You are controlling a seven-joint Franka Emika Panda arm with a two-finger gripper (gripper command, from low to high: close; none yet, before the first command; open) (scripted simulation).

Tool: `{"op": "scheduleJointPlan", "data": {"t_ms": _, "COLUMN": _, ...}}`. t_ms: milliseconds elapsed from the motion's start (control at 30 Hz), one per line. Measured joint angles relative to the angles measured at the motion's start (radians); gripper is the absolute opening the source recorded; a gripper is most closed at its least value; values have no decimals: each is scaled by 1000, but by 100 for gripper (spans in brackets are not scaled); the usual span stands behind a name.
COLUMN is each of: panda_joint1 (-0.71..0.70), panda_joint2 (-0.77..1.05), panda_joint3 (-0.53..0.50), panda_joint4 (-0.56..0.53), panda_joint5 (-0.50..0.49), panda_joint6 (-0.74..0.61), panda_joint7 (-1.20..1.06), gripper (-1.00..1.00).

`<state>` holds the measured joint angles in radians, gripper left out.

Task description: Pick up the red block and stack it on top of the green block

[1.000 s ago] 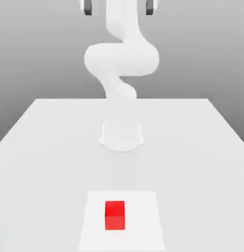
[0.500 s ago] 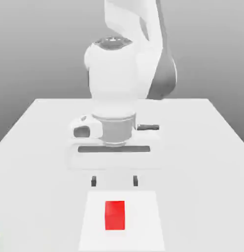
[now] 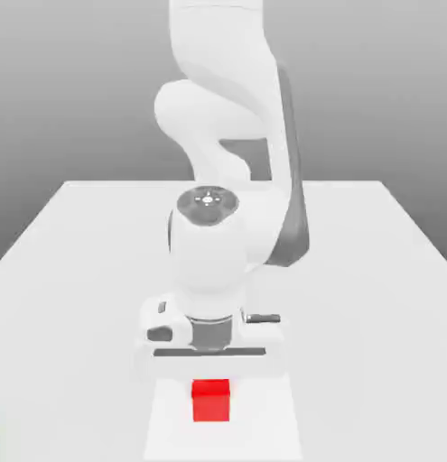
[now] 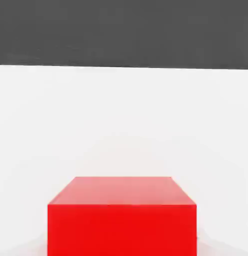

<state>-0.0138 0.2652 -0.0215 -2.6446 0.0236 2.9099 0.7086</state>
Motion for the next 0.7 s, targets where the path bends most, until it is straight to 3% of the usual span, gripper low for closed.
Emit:
{"op": "scheduleJointPlan", "data": {"t_ms": 200, "panda_joint1": -16, "panda_joint2": -158, "panda_joint3": -22, "panda_joint4": 7, "panda_joint5": -9, "panda_joint6": -165, "panda_joint7": 23, "gripper": -100}}
{"op": "scheduleJointPlan", "data": {"t_ms": 700, "panda_joint1": -301, "panda_joint2": 118, "panda_joint3": -259, "panda_joint4": 512, "panda_joint5": 154, "panda_joint6": -416, "panda_joint7": 158, "gripper": -100}}
